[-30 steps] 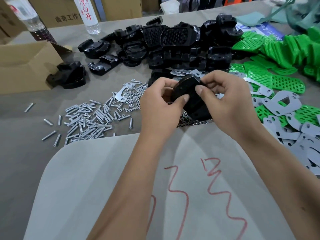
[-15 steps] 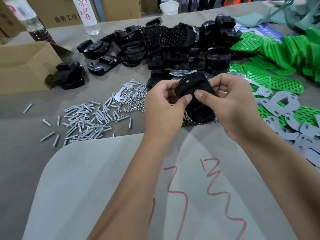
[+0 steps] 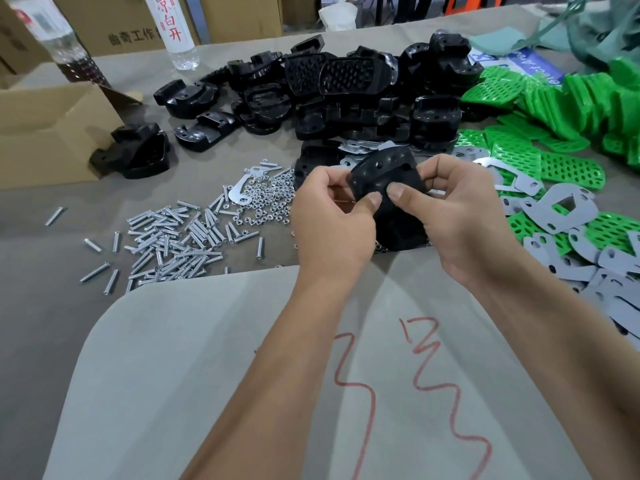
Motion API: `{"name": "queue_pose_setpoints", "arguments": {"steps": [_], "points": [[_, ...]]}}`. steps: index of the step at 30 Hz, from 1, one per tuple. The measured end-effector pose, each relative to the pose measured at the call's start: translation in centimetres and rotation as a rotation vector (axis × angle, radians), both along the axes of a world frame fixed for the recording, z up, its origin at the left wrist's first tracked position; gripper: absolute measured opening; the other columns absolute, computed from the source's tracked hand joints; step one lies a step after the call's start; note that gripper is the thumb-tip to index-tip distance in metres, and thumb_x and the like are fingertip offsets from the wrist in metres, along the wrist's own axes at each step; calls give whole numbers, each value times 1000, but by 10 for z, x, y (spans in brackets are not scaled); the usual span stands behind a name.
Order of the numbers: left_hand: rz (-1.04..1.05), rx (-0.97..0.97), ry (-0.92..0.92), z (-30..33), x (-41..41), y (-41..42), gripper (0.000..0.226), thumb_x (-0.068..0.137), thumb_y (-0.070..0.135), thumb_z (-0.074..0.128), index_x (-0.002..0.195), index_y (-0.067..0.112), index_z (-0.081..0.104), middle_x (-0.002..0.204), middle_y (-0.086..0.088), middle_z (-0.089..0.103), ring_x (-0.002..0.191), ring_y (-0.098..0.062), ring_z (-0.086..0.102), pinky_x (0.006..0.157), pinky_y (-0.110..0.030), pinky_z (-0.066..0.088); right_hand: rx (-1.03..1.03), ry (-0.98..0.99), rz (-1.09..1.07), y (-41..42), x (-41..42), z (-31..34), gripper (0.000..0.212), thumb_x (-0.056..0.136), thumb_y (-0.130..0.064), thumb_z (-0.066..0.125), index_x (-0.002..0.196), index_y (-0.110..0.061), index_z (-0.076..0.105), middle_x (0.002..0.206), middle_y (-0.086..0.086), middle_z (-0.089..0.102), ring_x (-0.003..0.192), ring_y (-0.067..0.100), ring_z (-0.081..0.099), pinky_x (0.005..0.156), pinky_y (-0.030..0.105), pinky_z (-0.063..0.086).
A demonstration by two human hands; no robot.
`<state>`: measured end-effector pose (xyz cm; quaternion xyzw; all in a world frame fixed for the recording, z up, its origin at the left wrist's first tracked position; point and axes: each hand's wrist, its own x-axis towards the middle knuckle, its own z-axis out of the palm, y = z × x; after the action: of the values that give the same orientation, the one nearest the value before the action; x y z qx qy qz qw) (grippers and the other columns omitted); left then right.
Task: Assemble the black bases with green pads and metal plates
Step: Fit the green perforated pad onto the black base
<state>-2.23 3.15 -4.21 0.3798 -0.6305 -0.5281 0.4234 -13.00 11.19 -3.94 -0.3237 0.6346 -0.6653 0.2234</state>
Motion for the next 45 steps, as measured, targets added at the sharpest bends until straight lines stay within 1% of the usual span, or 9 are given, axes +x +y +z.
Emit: {"name": "queue_pose_setpoints", "arguments": {"steps": [4,9,15,26,31,35,38,41,45], "points": [[12,-26,-18,0,1,0,25,84,4,80,104,10,66,95,-10,73,84,-29,71,82,-49,59,-4,65,-30,-2,0,-1,20,86,-7,78,79,-15,61,70,3,66,62,21,63,61,37,54],[-35,-64,-7,-1,5,-1,22,84,8,81,94,9,61,91,-12,71,83,-33,67,77,-51,58,5,132,26,1,-4,2,15,87,-10,78,85,-13,64,84,24,71,69,22,66,66,41,58],[-53,-174,-10,1,7,-5,23,80,4,80,86,11,60,82,-1,67,75,-22,63,69,-39,55,26,186,71,3,-11,5,14,86,-13,82,85,-24,74,83,22,72,72,31,75,67,48,63],[-65,-191,8,4,8,-5,24,76,2,80,81,10,57,76,6,61,66,-16,54,65,-39,50,8,28,118,1,-10,4,24,77,-16,82,75,-13,58,81,25,56,68,28,61,62,37,54],[-128,-94,0,4,10,-11,21,82,4,82,95,7,67,87,-8,70,77,-24,65,72,-38,57,-28,16,73,2,-9,2,28,77,-19,81,76,-6,57,77,21,56,69,29,56,66,45,51],[-287,59,-94,4,20,-22,19,82,9,85,88,6,67,70,-1,60,69,-18,57,71,-37,53,-38,66,105,5,-10,2,20,82,-16,83,76,-18,65,81,19,72,68,29,69,65,46,60],[-284,-72,-134,9,26,-24,23,75,8,87,90,3,71,74,-13,68,70,-32,64,72,-46,62,29,281,165,6,-18,6,21,83,-13,85,81,-15,64,81,9,77,71,31,75,66,45,63],[-174,-349,-241,15,25,-17,19,74,12,86,82,15,70,70,7,68,68,-12,64,64,-29,54,89,569,165,8,-24,13,26,79,-15,88,84,-15,63,78,-3,73,72,17,72,72,45,62],[-102,-553,-315,16,24,-12,18,77,16,83,84,13,67,73,4,67,73,-21,63,69,-40,52,110,655,136,11,-25,14,30,79,-15,89,84,-12,60,78,4,69,75,26,69,67,54,60]]}}
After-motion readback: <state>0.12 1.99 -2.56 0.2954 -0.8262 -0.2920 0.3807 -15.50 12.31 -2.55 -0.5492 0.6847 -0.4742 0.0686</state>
